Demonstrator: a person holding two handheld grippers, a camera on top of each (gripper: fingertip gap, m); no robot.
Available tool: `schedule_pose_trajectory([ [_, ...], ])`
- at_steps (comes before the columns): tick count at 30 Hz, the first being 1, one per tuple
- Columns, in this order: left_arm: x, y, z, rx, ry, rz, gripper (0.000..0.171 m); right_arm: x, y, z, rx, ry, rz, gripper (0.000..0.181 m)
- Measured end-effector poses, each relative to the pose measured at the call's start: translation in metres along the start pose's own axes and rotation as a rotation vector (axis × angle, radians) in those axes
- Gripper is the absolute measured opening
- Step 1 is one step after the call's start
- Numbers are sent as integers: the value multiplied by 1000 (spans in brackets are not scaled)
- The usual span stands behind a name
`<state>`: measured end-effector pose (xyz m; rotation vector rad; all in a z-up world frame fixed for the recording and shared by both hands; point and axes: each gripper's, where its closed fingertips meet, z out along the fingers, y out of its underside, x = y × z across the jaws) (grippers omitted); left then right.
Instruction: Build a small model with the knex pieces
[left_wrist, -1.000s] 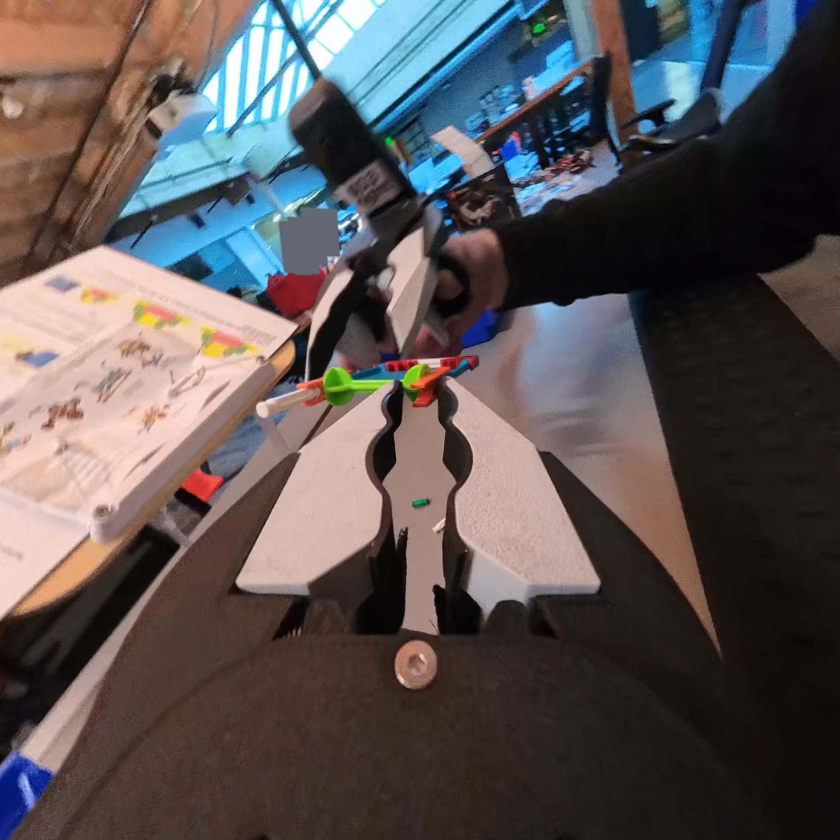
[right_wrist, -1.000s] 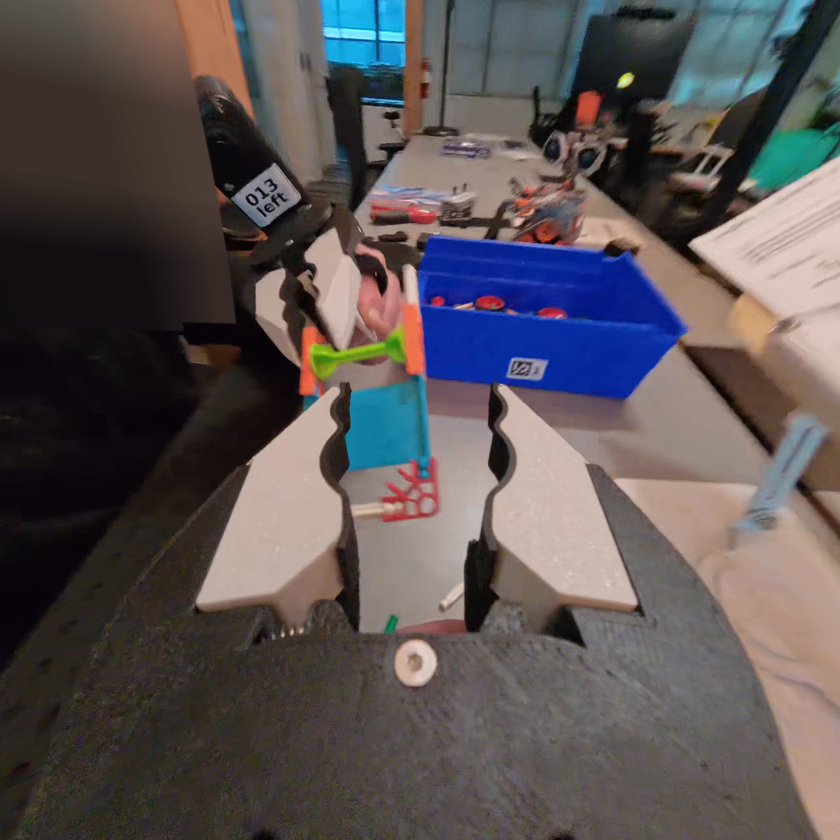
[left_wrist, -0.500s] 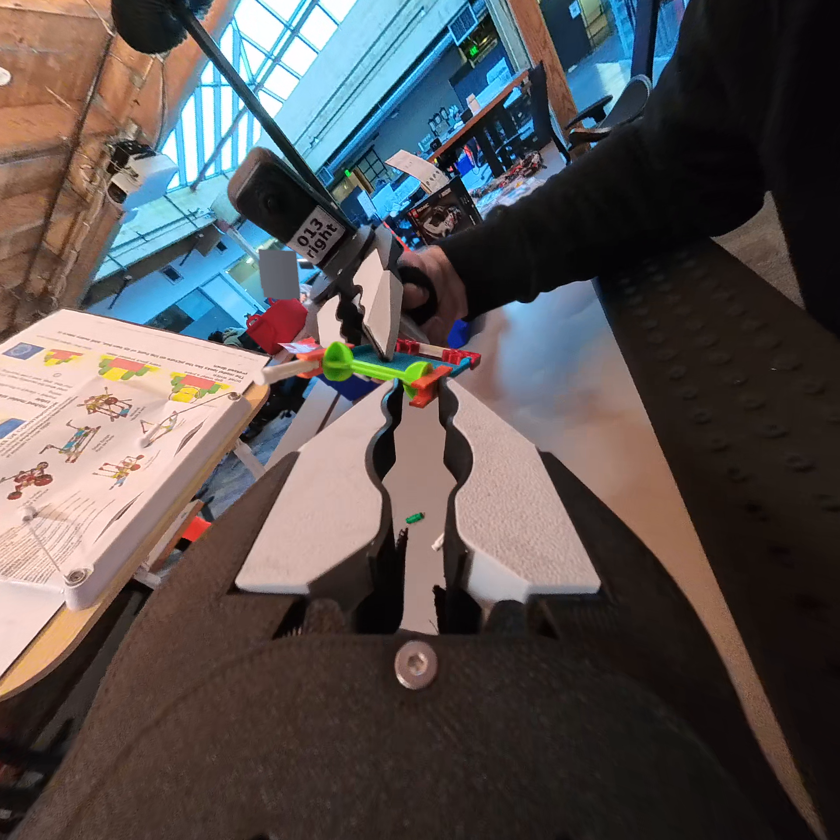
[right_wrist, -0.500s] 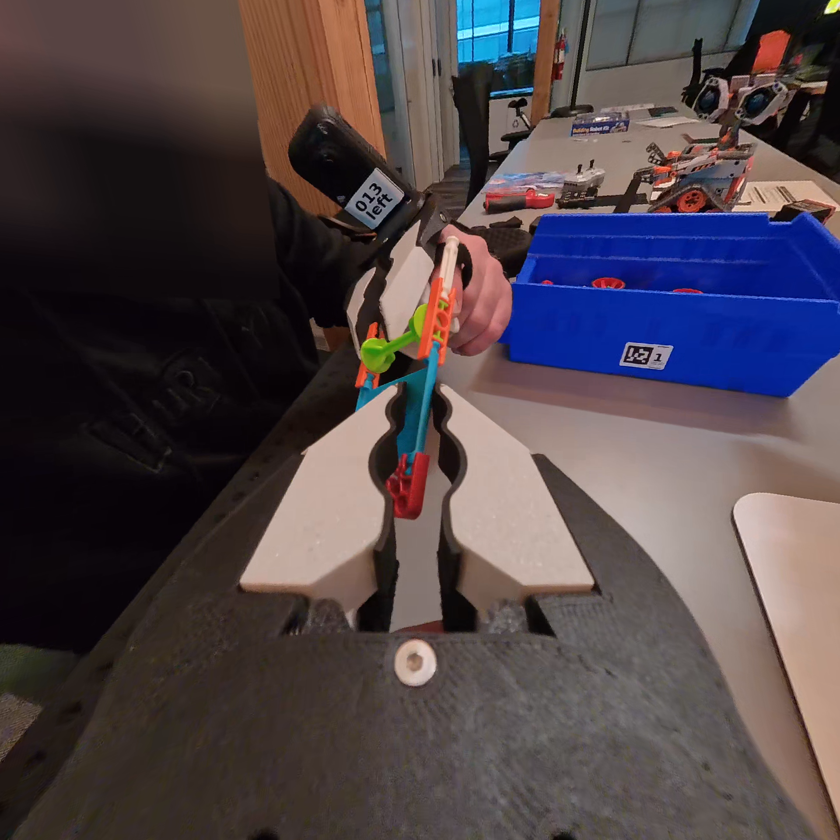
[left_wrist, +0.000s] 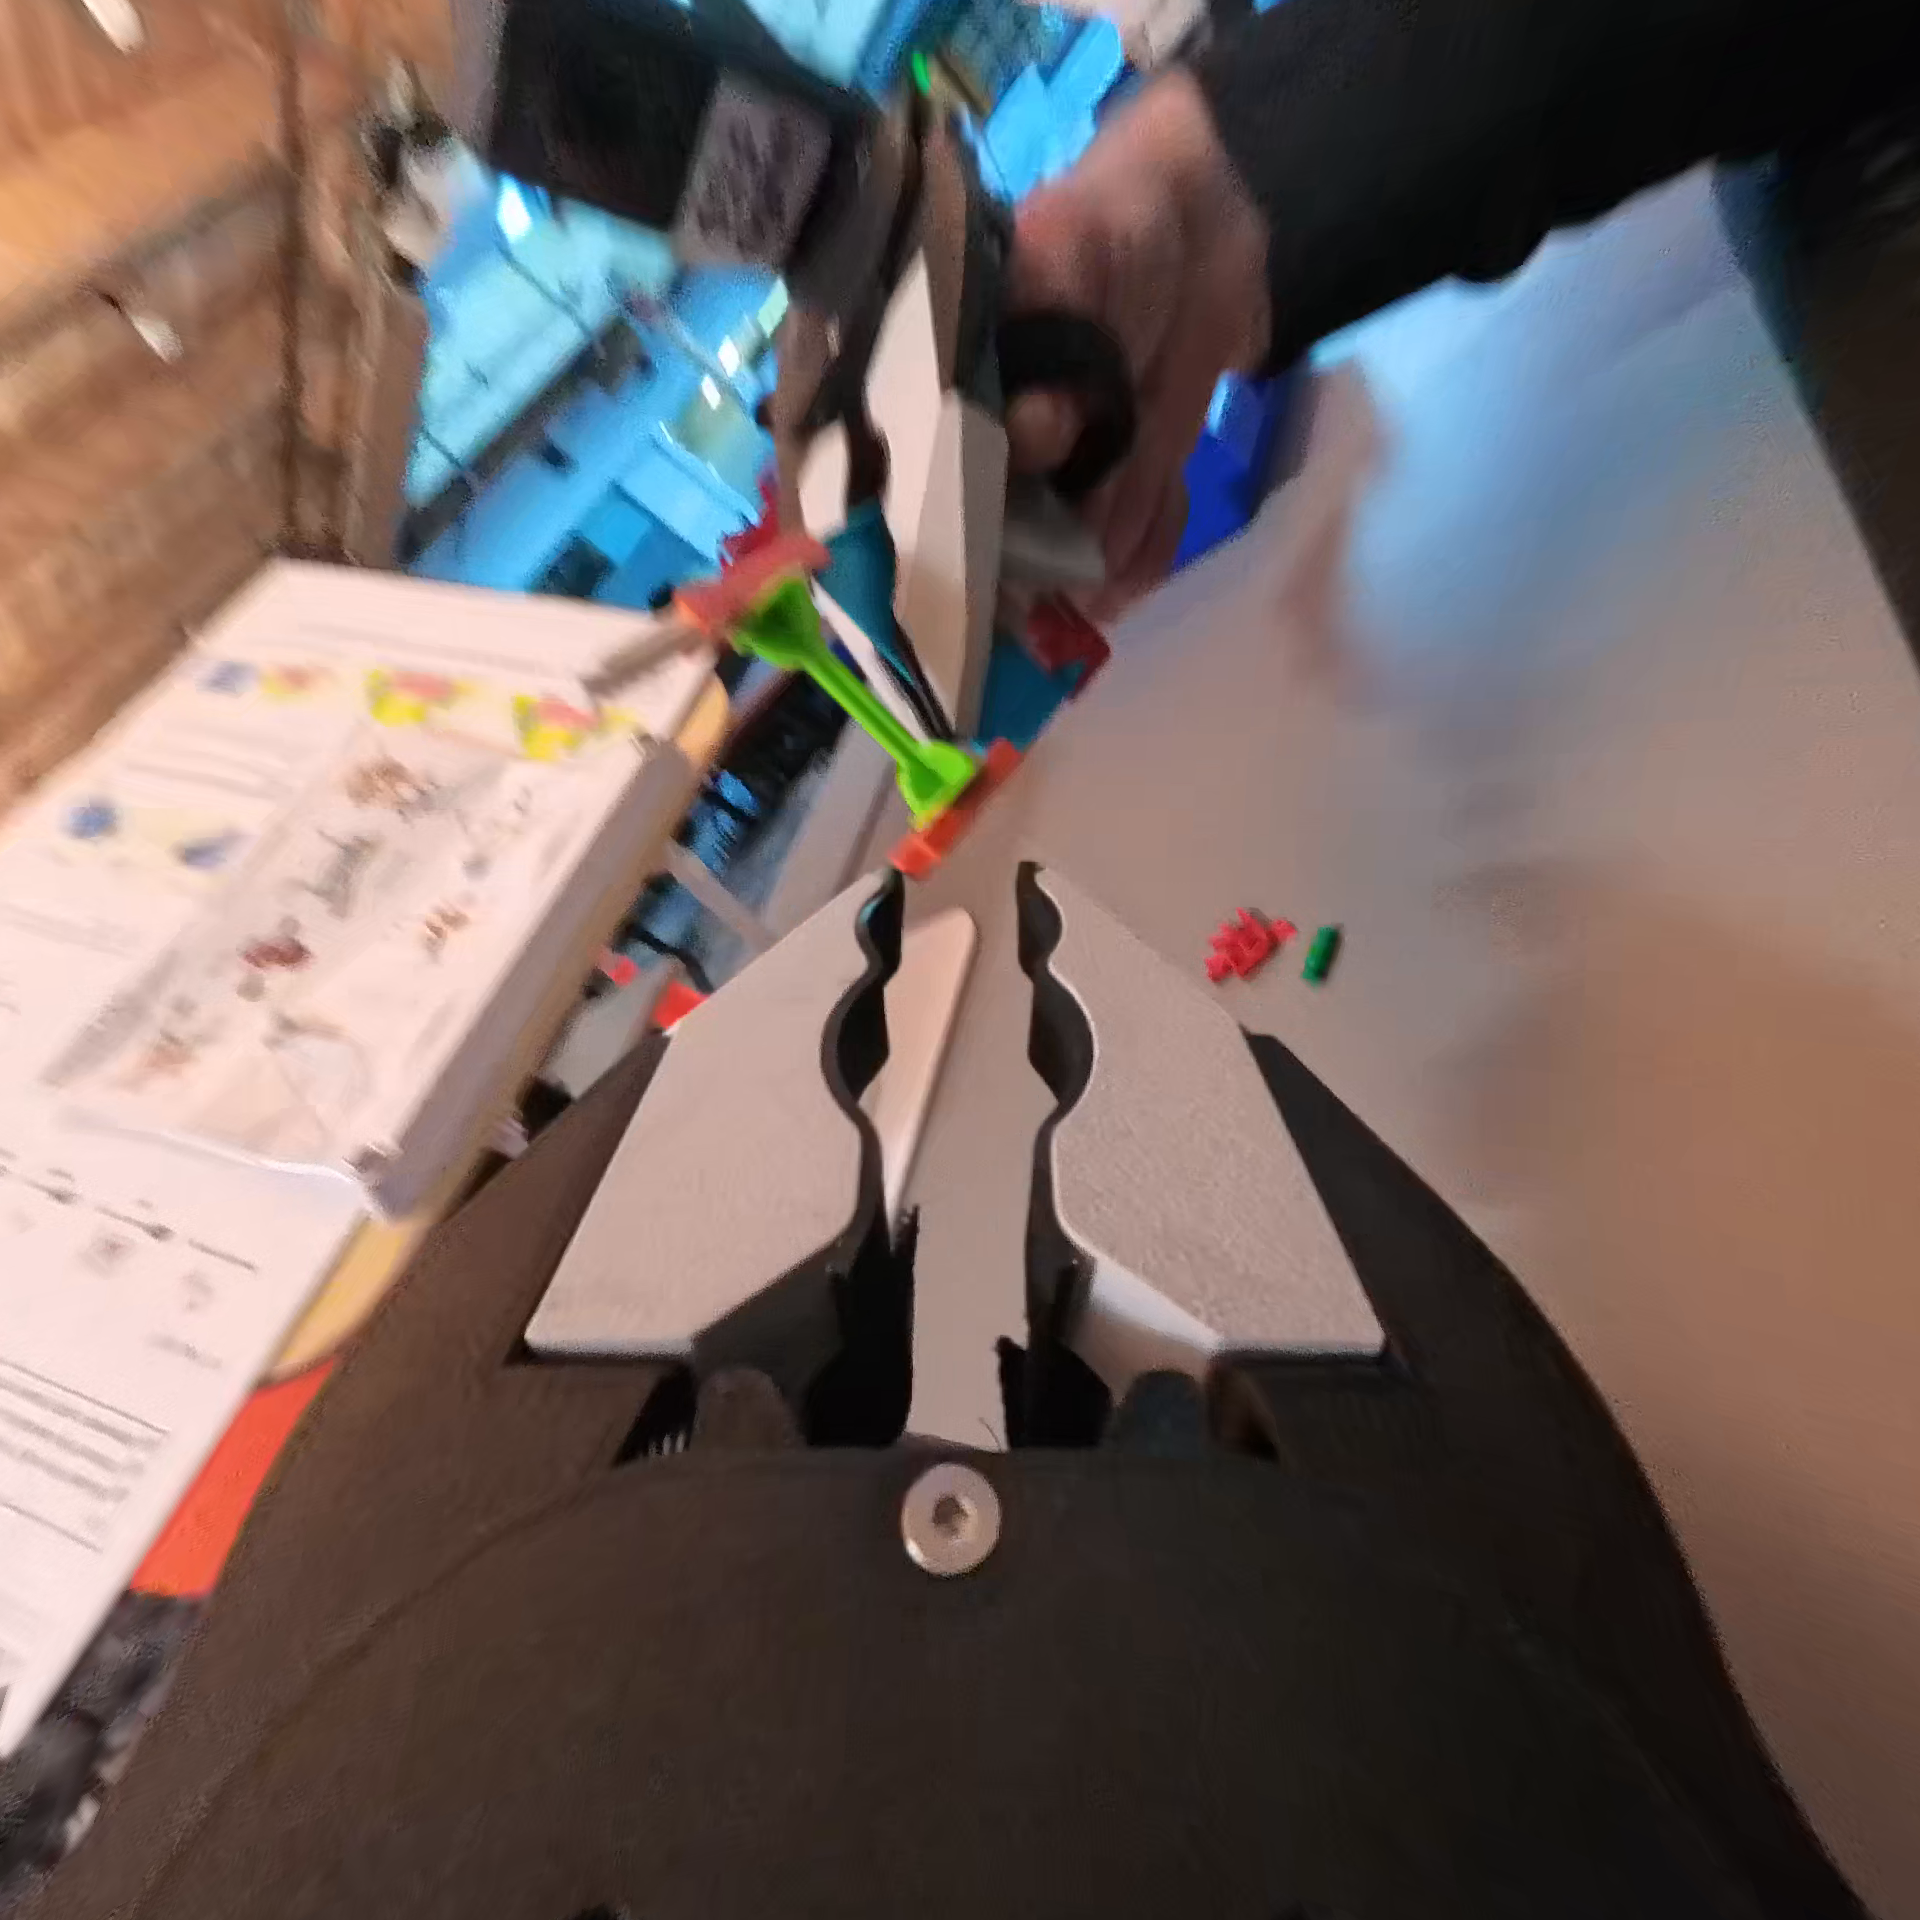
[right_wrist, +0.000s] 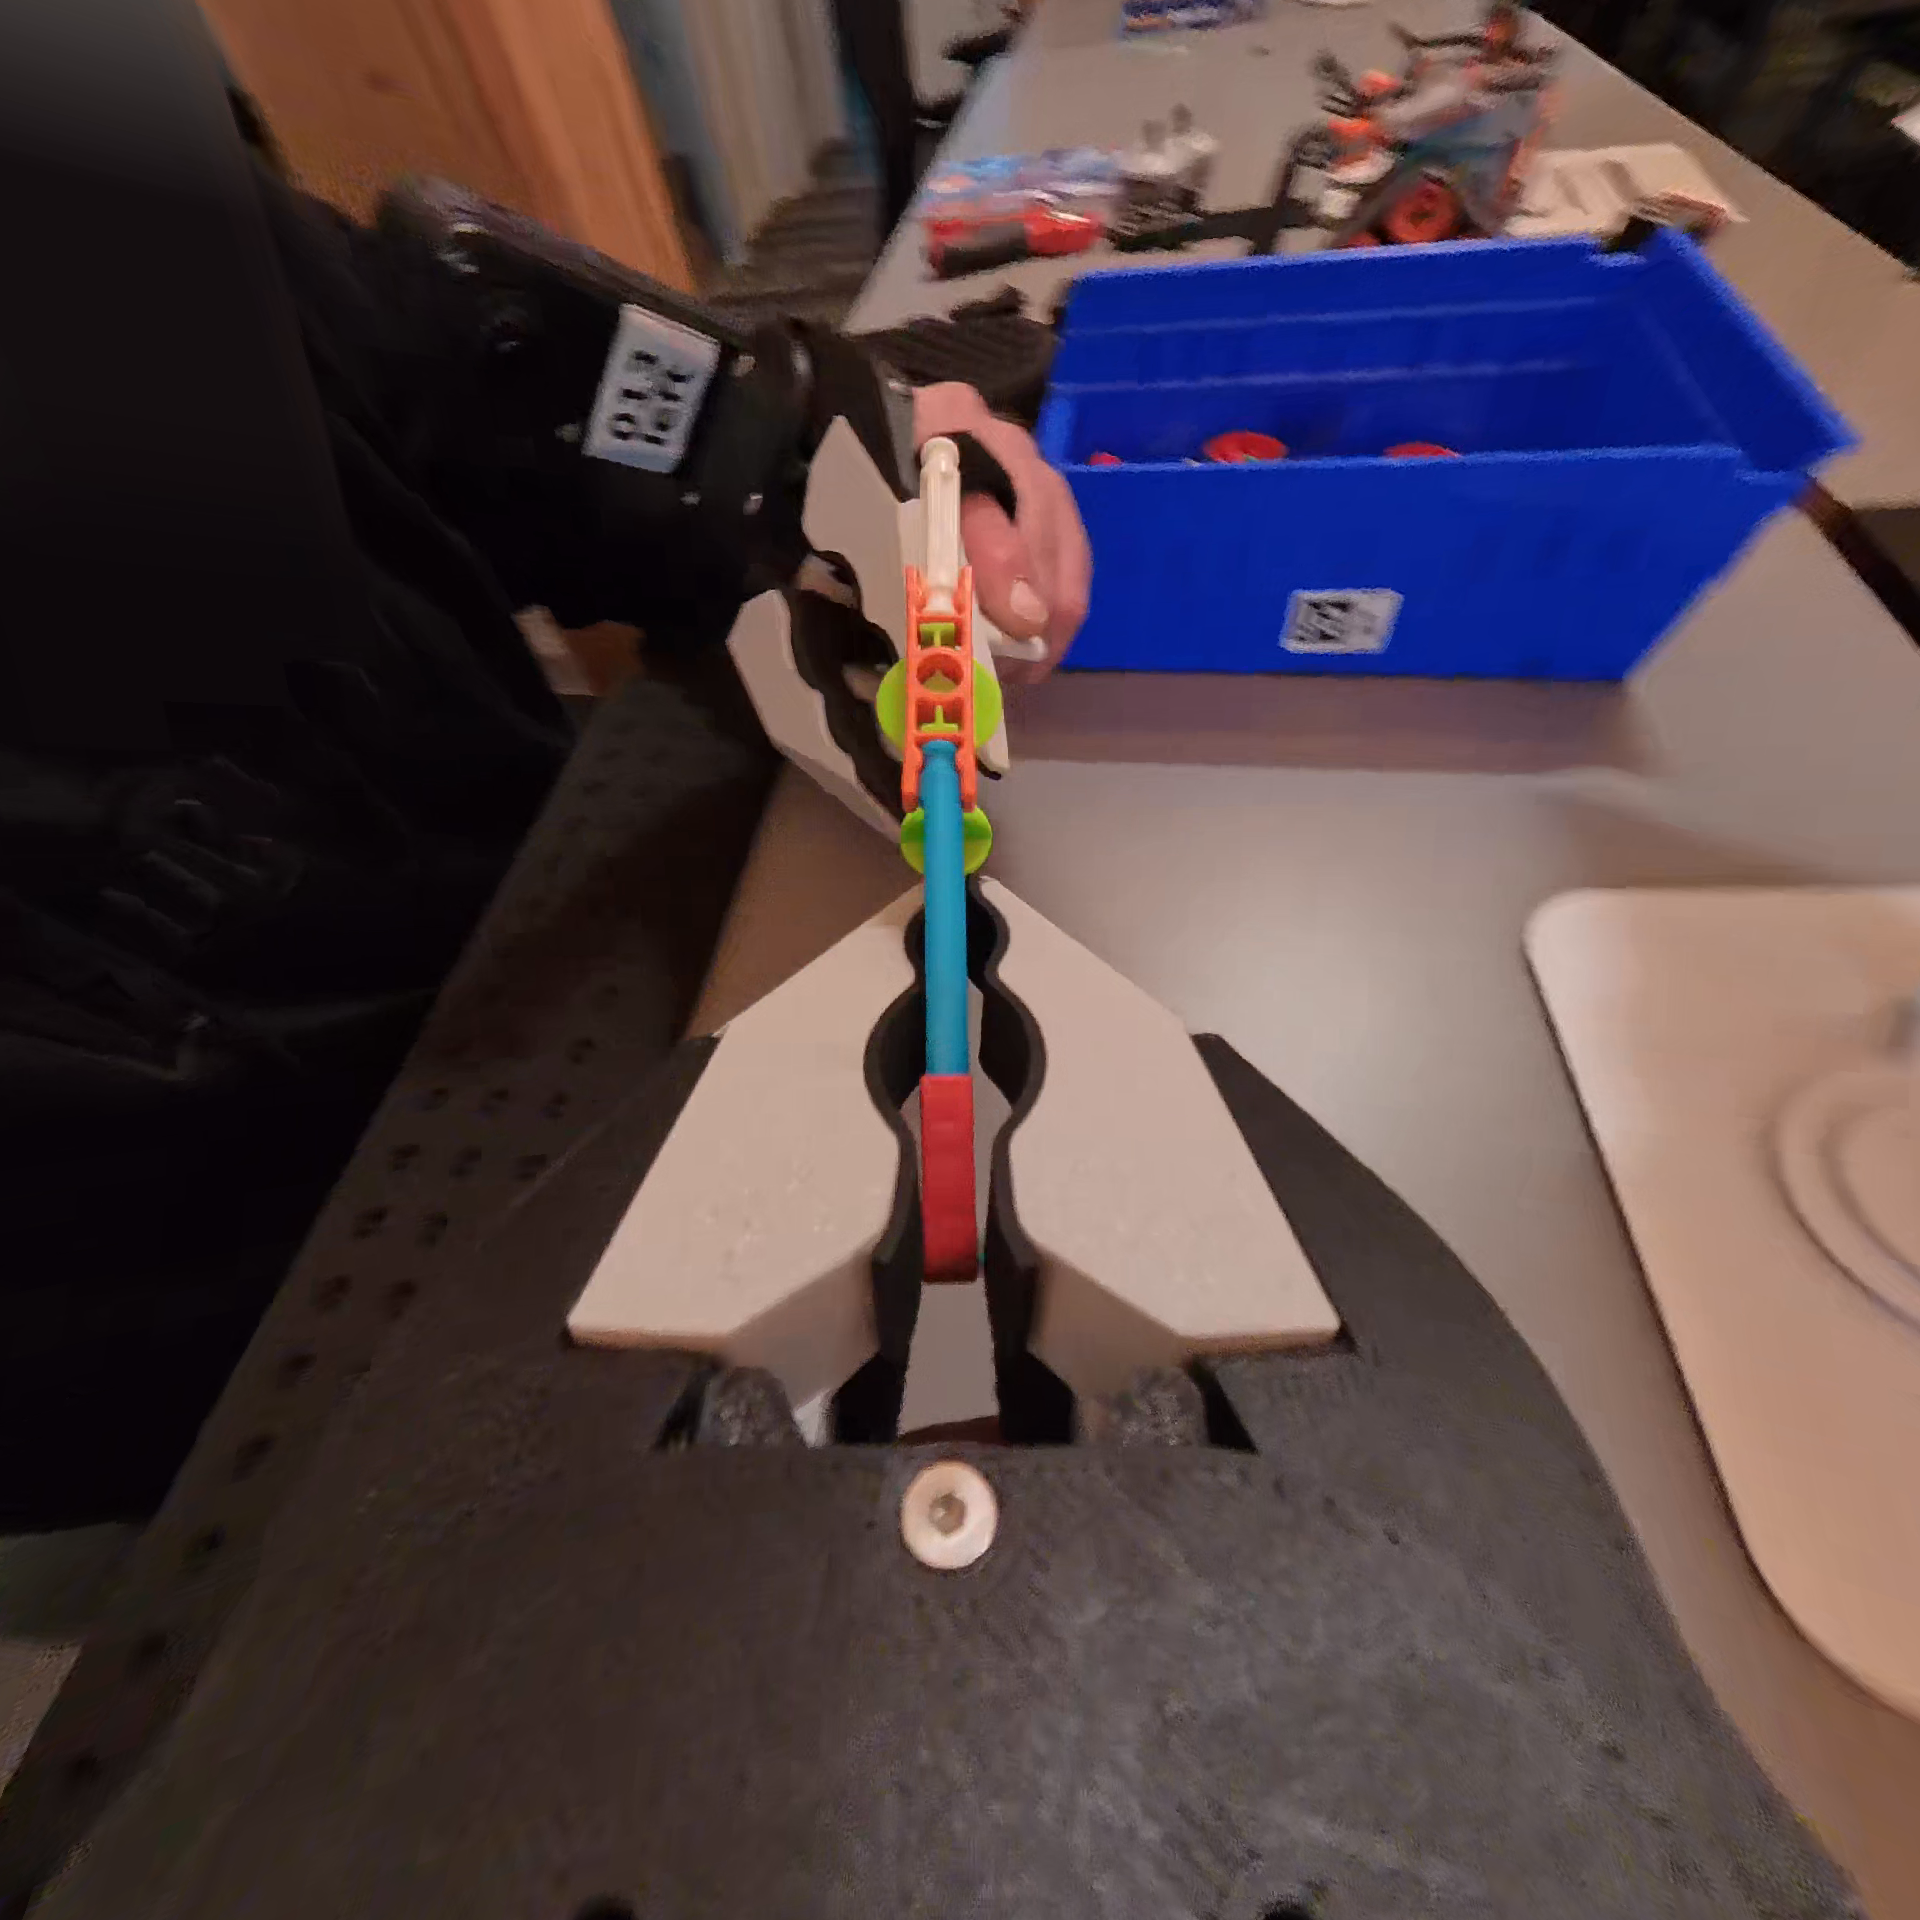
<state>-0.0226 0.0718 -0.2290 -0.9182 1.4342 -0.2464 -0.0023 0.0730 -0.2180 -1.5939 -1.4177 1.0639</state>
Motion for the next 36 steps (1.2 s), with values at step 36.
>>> schedule_pose_trajectory([
  [36,73,113,-6,-602,309,-537,3,12,73,24,-295,205,30,0],
])
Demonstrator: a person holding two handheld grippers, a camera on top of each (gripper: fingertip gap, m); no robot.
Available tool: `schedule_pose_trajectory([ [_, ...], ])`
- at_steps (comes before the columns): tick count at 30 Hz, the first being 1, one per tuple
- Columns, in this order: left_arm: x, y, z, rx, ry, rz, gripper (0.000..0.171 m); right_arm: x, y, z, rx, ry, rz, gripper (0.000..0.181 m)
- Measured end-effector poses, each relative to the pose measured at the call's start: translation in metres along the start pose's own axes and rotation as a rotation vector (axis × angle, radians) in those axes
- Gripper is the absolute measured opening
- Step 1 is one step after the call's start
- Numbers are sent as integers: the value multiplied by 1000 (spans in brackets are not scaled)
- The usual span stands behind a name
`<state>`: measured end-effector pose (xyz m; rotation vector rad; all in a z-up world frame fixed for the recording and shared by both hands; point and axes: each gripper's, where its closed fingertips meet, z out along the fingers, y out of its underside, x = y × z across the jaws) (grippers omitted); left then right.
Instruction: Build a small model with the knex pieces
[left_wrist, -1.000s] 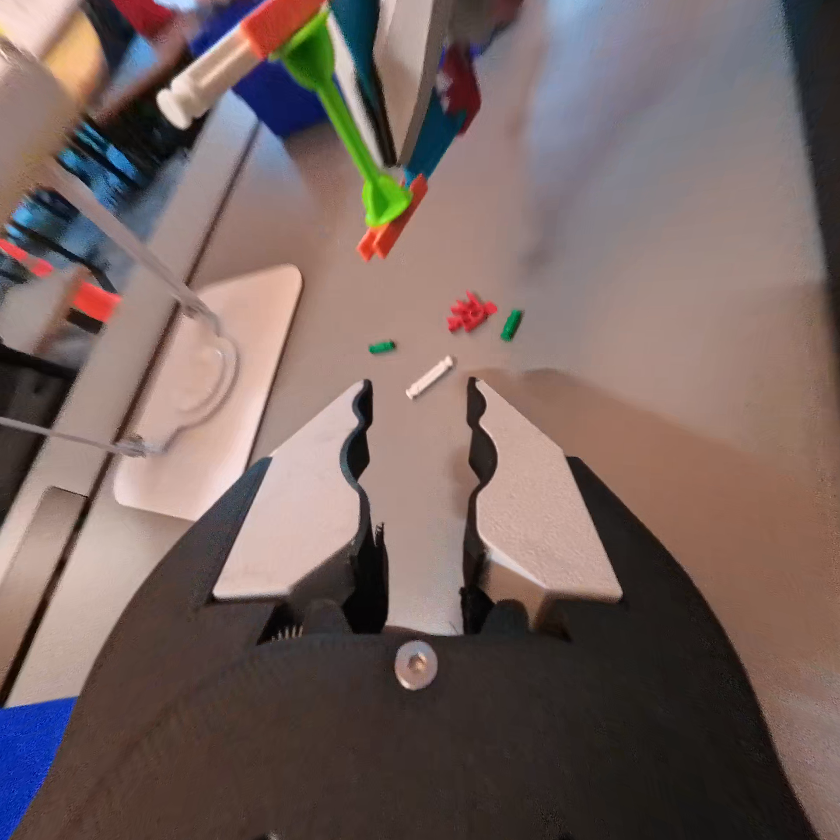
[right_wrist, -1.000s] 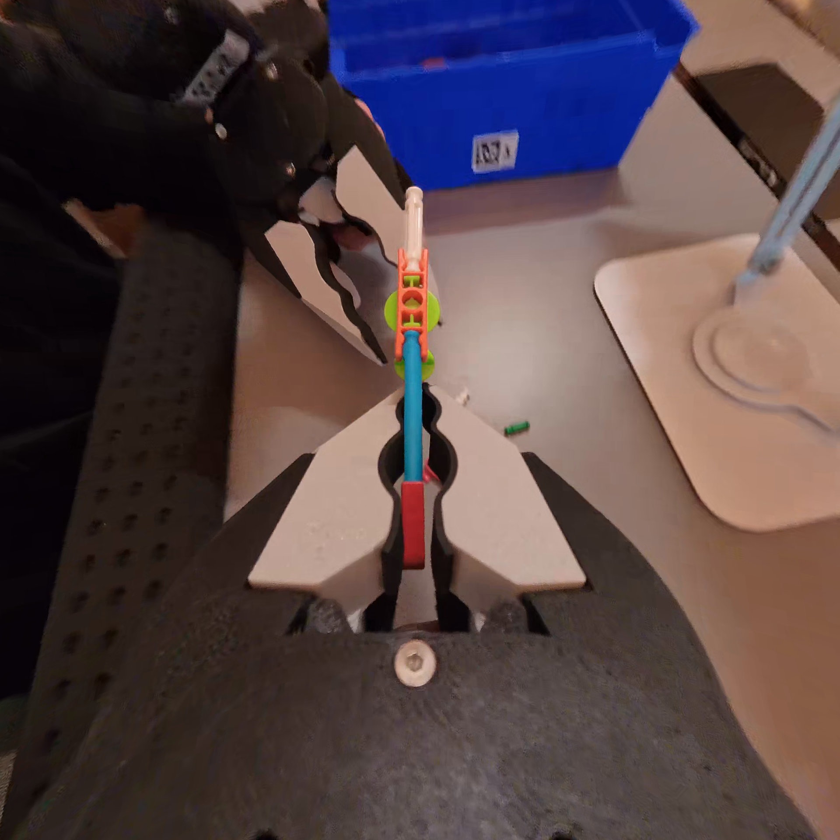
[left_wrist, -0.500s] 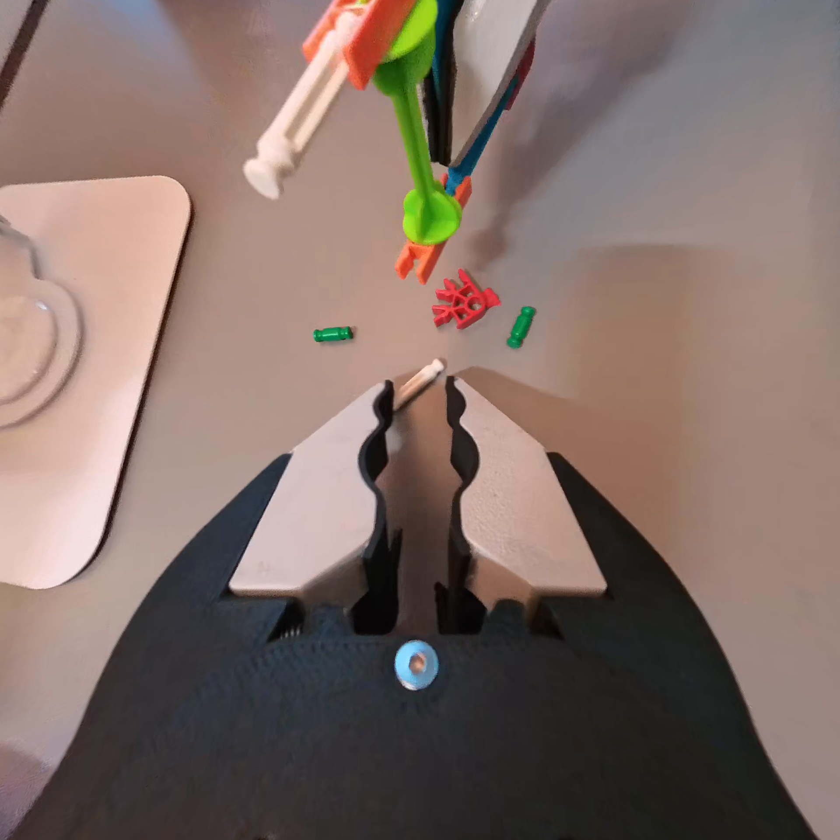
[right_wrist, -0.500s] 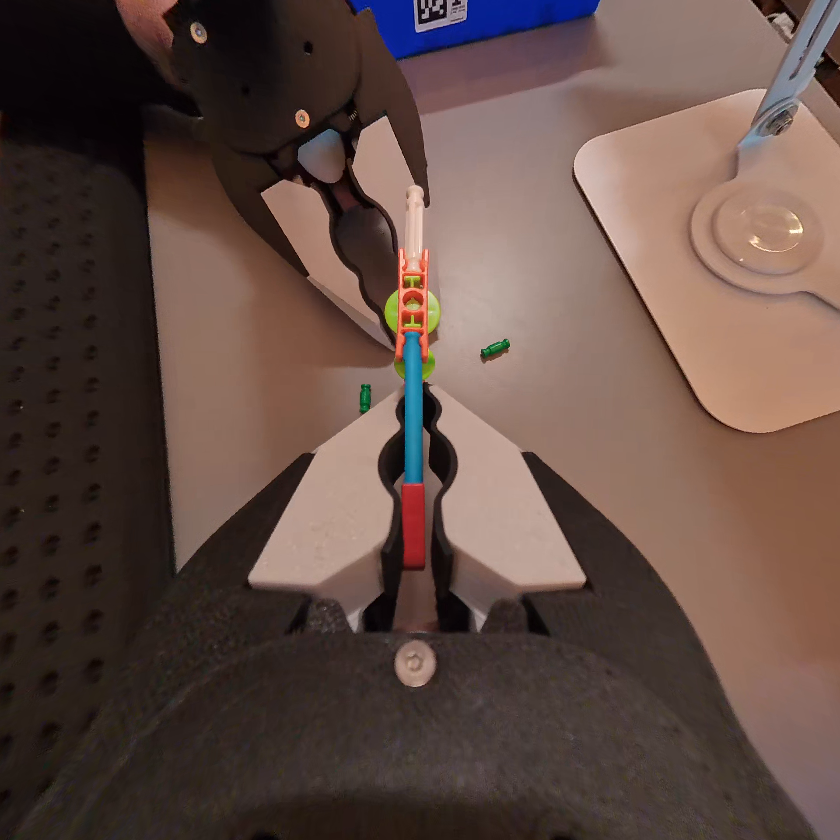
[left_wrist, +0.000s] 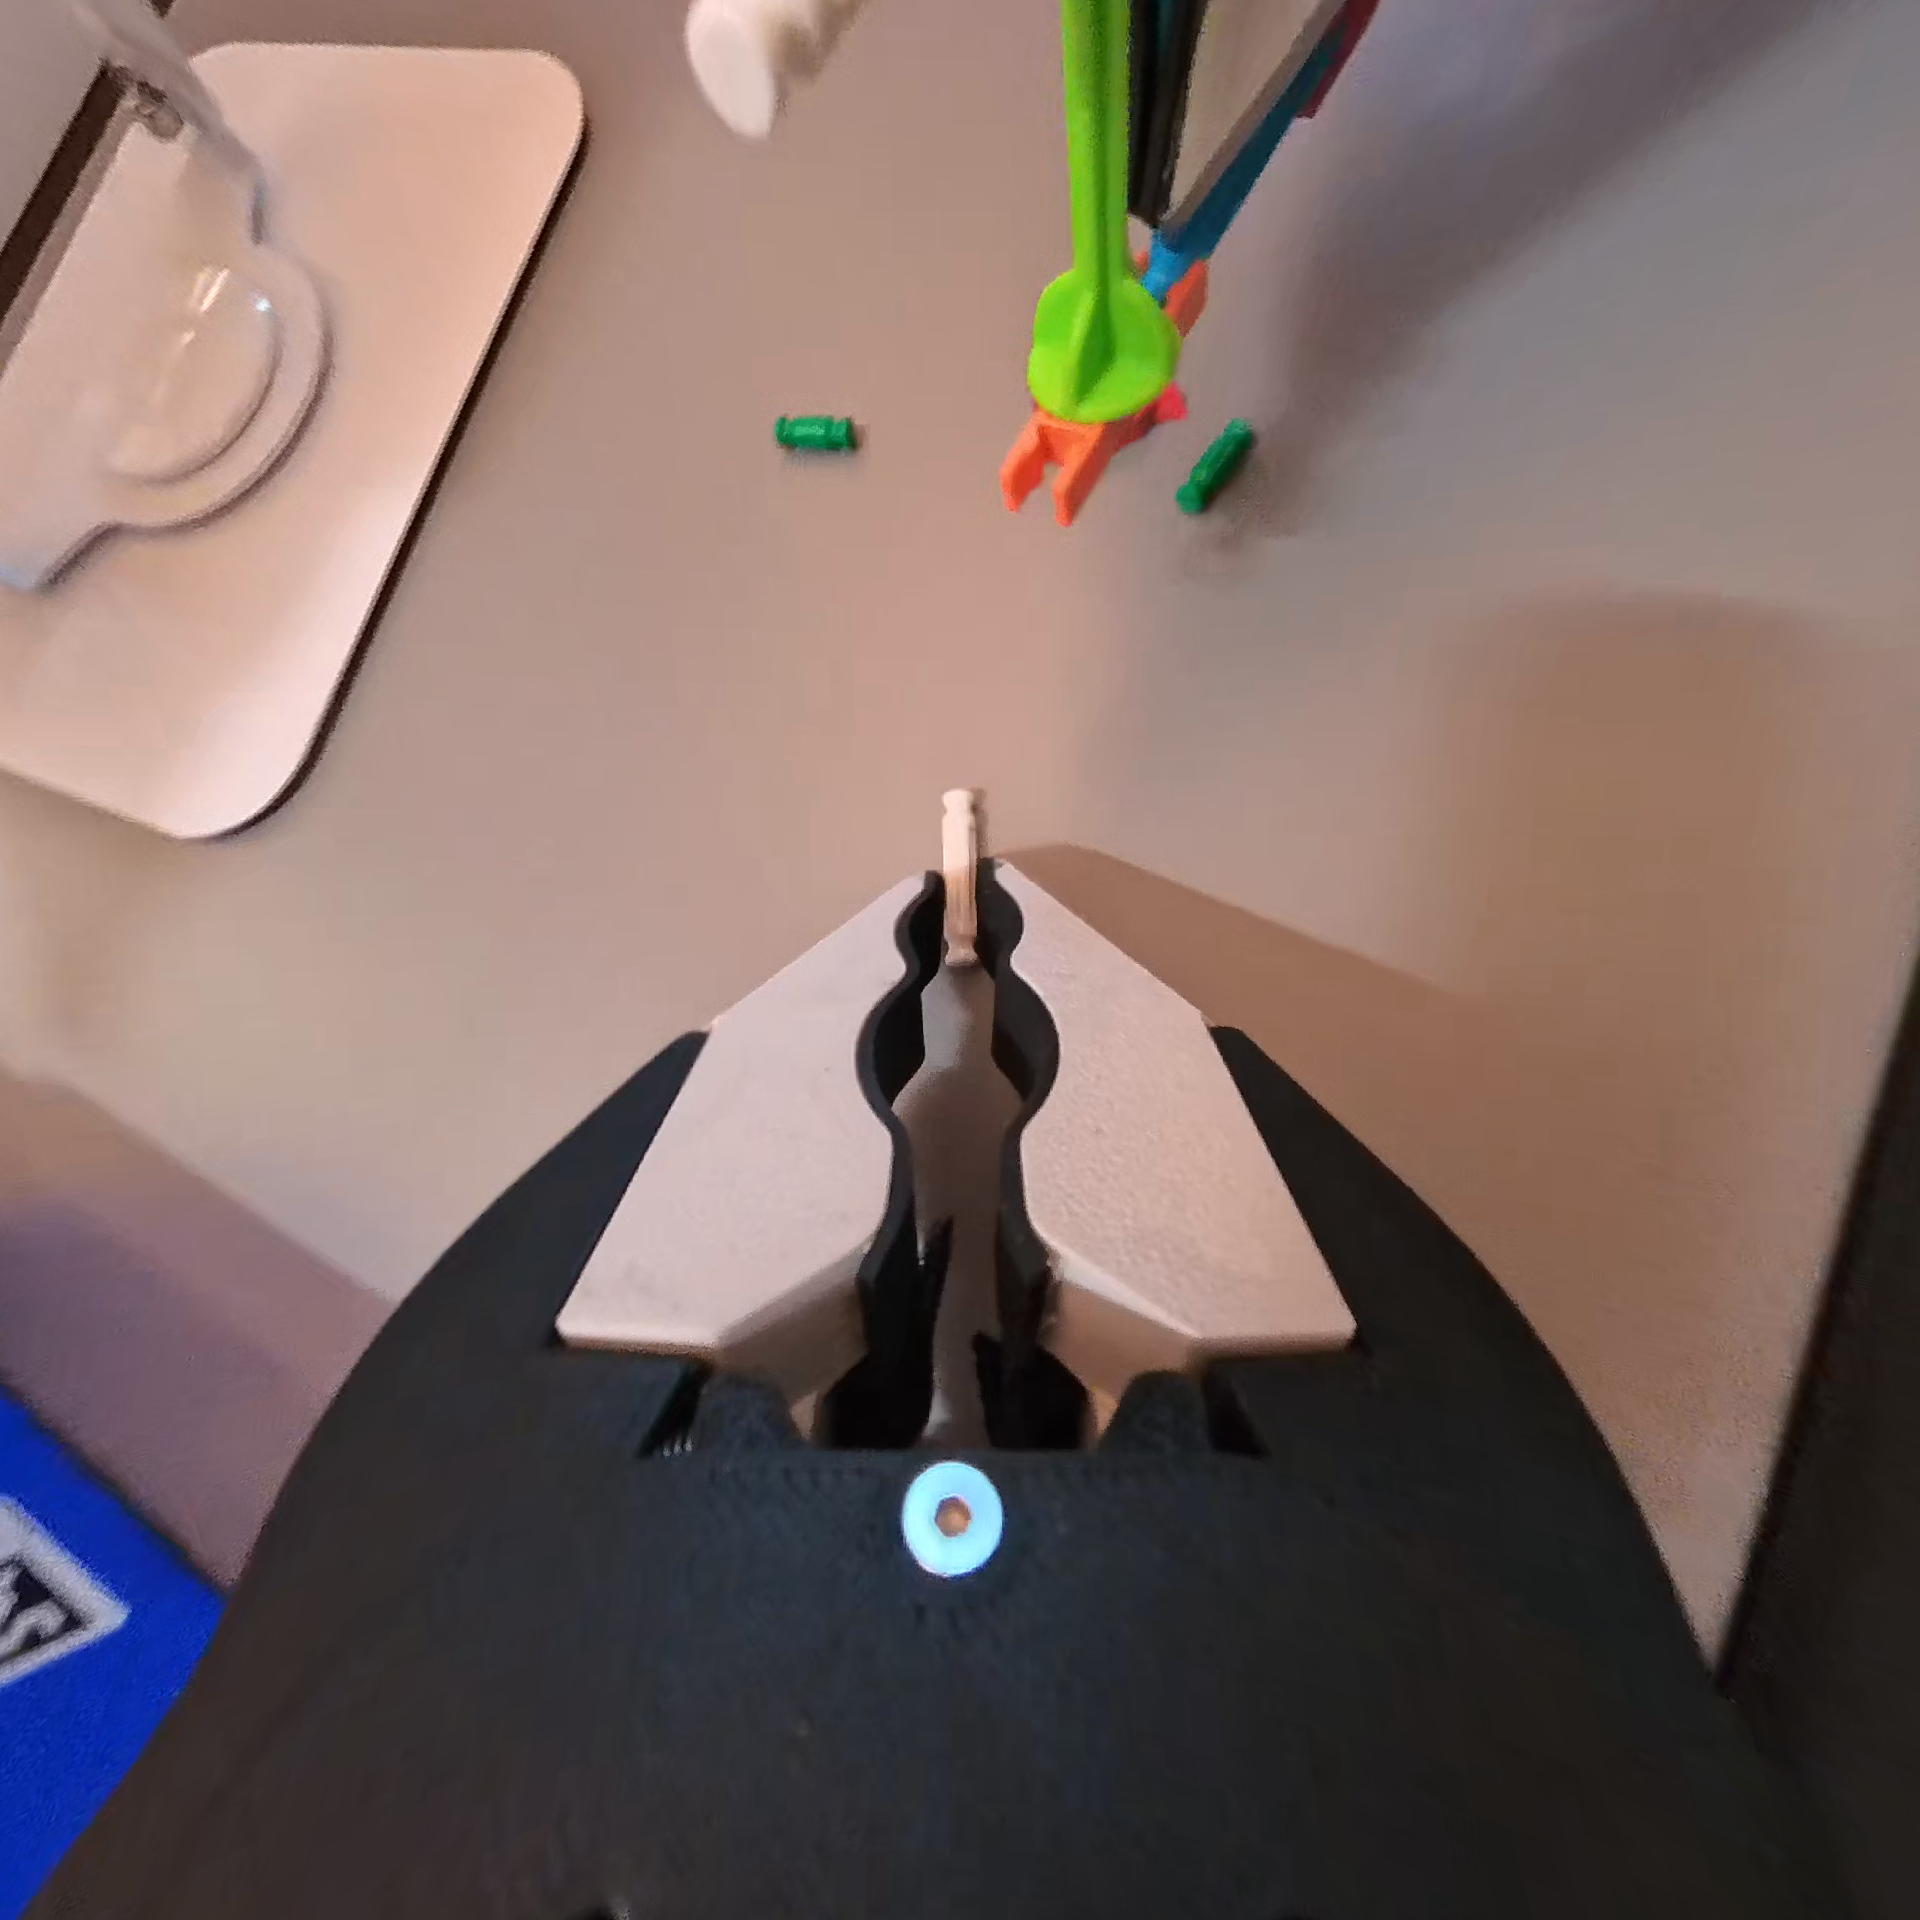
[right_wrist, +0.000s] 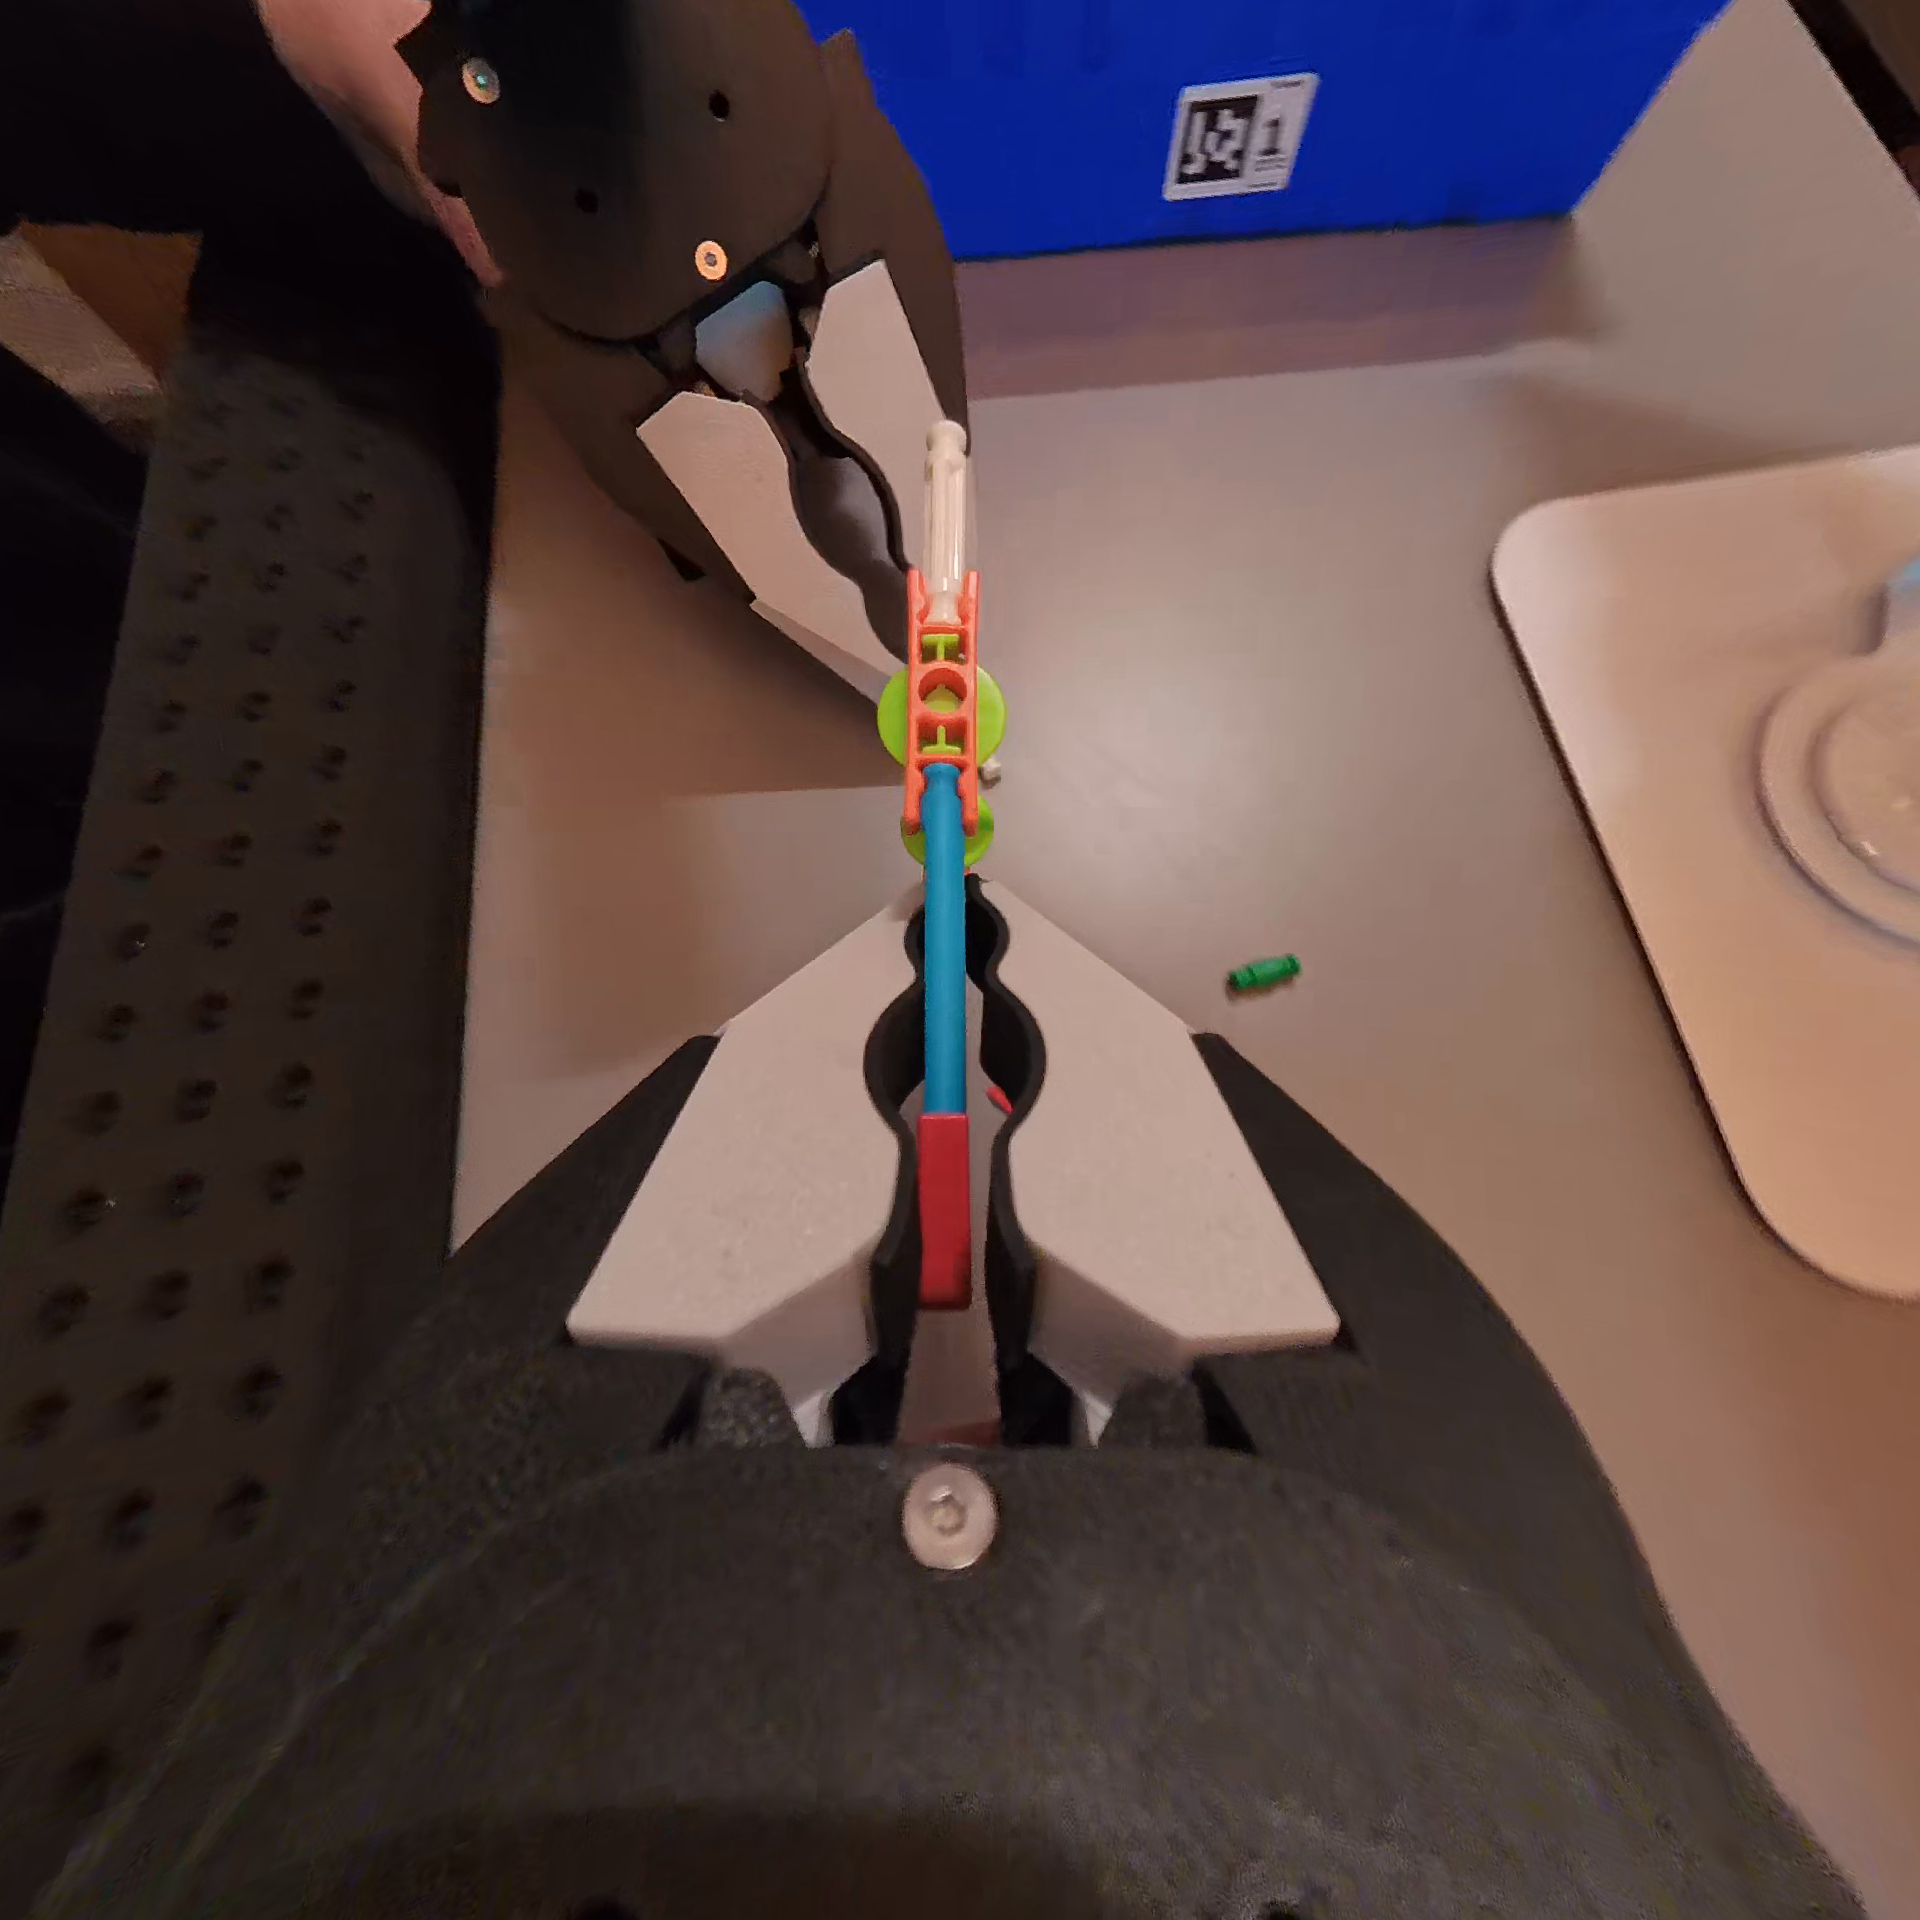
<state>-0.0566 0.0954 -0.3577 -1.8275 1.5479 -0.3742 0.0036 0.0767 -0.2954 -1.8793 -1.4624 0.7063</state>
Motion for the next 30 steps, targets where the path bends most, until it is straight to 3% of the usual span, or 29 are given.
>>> schedule_pose_trajectory([
  [10,-9,15,-13,22,-22,-98,11,-3,-20,43,-105,-100,-120,0],
  [21,-10,15,-15,-2,-51,-114,24,6,-13,59,-178,-138,-144,0],
  [27,-17,6,-21,33,-105,-123,41,15,-10,58,-218,-148,-193,0],
  [30,-23,4,-24,41,-132,-137,39,15,-7,62,-239,-180,-222,0],
])
